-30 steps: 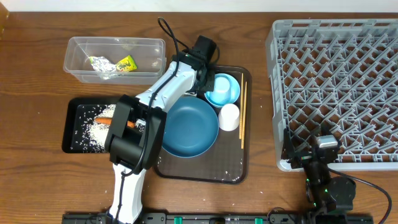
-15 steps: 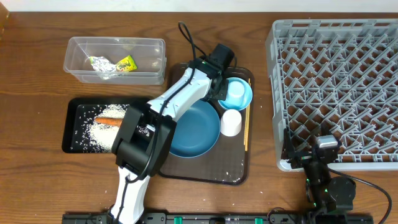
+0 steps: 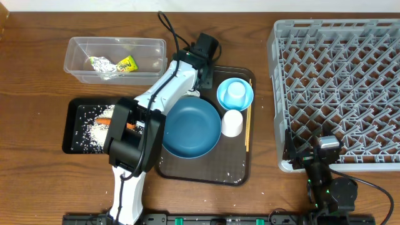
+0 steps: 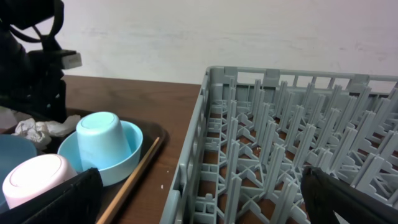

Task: Sort waste into correct bins and load items into the dishwasher rack
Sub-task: 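Move the left gripper back over the white tissue and descend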

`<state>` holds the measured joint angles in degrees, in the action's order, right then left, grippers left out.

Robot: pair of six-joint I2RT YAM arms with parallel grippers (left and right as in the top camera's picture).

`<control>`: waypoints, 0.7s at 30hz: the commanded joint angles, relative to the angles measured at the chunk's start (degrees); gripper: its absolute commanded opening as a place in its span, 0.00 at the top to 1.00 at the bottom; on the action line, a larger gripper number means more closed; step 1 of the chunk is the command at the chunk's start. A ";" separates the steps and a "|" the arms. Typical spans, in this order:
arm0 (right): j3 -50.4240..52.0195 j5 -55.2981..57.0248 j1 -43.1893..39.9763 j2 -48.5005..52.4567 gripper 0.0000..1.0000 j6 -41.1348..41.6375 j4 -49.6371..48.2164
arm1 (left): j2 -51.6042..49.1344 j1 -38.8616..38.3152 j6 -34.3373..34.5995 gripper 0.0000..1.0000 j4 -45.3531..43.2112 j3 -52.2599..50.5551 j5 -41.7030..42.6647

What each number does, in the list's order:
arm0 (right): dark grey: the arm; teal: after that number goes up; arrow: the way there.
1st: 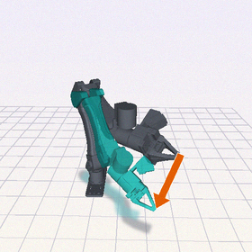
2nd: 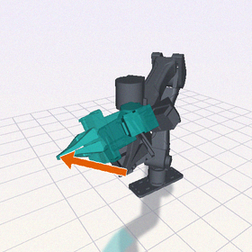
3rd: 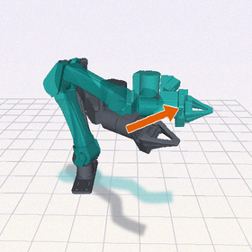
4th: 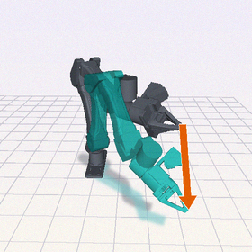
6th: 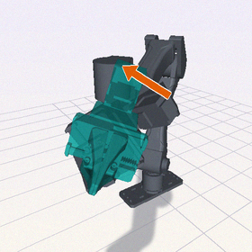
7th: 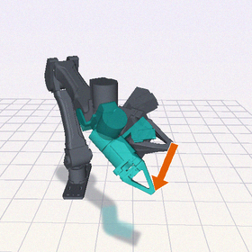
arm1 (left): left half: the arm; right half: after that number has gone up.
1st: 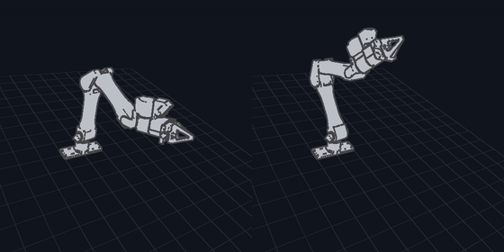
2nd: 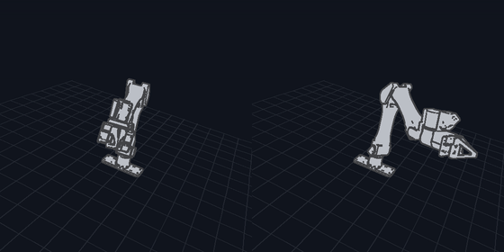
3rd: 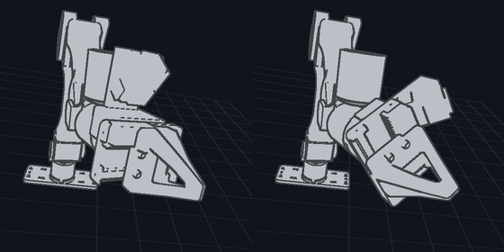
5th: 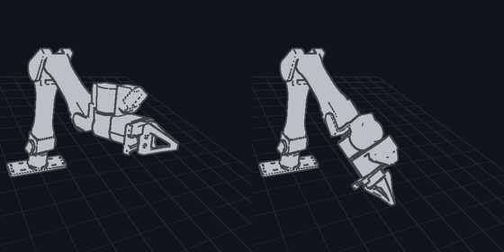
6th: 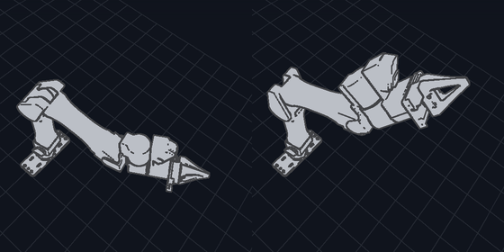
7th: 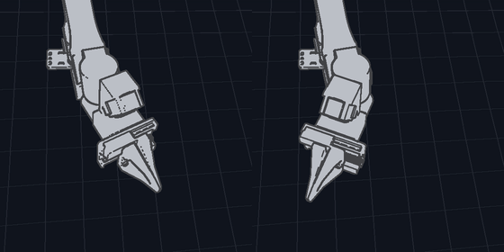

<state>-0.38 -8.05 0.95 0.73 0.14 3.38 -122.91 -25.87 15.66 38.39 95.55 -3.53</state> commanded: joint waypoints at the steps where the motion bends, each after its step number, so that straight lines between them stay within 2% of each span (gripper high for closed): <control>1: 0.04 0.09 -0.66 -0.09 0.01 -0.66 0.22 | 2.05 -0.20 -2.16 0.59 -0.83 1.66 -1.25; 10: 0.04 0.09 -0.66 -0.09 0.01 -0.66 0.22 | 1.27 -0.20 -4.31 0.50 -2.36 0.50 -1.05; 21: 0.04 0.09 -0.66 -0.09 0.01 -0.66 0.22 | -1.46 -0.20 -5.57 0.50 -3.23 0.24 -1.05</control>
<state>-0.38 -8.05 0.95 0.73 0.14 3.38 -123.02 -26.06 11.44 35.31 95.77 -3.84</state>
